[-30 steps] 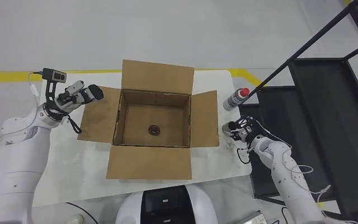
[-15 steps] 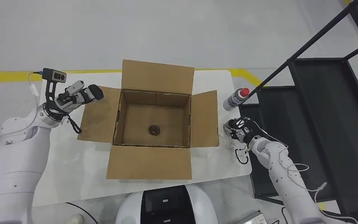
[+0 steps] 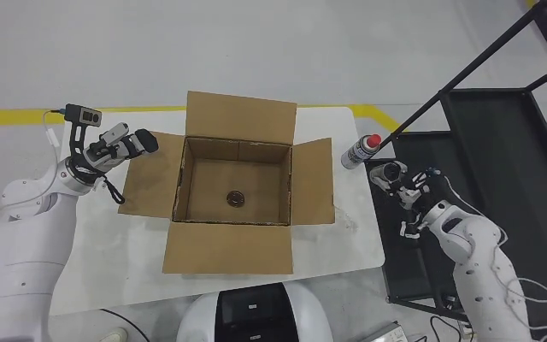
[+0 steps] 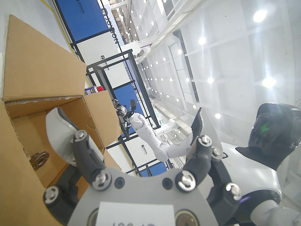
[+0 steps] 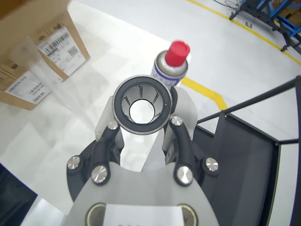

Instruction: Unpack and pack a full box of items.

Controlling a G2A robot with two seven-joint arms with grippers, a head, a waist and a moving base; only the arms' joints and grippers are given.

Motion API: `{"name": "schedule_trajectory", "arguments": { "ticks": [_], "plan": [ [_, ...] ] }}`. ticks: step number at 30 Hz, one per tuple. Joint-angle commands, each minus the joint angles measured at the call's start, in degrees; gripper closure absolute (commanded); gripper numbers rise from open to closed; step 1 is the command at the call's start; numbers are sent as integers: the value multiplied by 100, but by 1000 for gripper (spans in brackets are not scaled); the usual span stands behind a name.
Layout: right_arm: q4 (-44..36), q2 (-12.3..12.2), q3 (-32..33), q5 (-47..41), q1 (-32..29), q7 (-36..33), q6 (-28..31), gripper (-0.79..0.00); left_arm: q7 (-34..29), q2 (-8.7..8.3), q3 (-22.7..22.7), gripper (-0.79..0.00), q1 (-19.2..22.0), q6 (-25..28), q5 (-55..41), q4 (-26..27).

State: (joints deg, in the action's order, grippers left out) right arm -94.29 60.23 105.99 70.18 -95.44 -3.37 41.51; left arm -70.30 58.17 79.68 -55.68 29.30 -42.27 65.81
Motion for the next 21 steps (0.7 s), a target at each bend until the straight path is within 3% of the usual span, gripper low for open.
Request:
{"name": "schedule_trajectory", "arguments": {
  "ticks": [1, 9, 18, 21],
  "plan": [
    [-499, -11, 17, -243, -96, -227, 215, 0, 0, 0, 0, -785, 0, 0, 0, 0],
    [-1864, -38, -491, -738, -13, -1080, 551, 0, 0, 0, 0, -785, 0, 0, 0, 0],
    [-1724, 16, -1803, -750, 937, -1476, 210, 0, 0, 0, 0, -785, 0, 0, 0, 0],
    [-1640, 24, -1911, -845, 1008, -1408, 285, 0, 0, 0, 0, -785, 0, 0, 0, 0]
  ]
}}
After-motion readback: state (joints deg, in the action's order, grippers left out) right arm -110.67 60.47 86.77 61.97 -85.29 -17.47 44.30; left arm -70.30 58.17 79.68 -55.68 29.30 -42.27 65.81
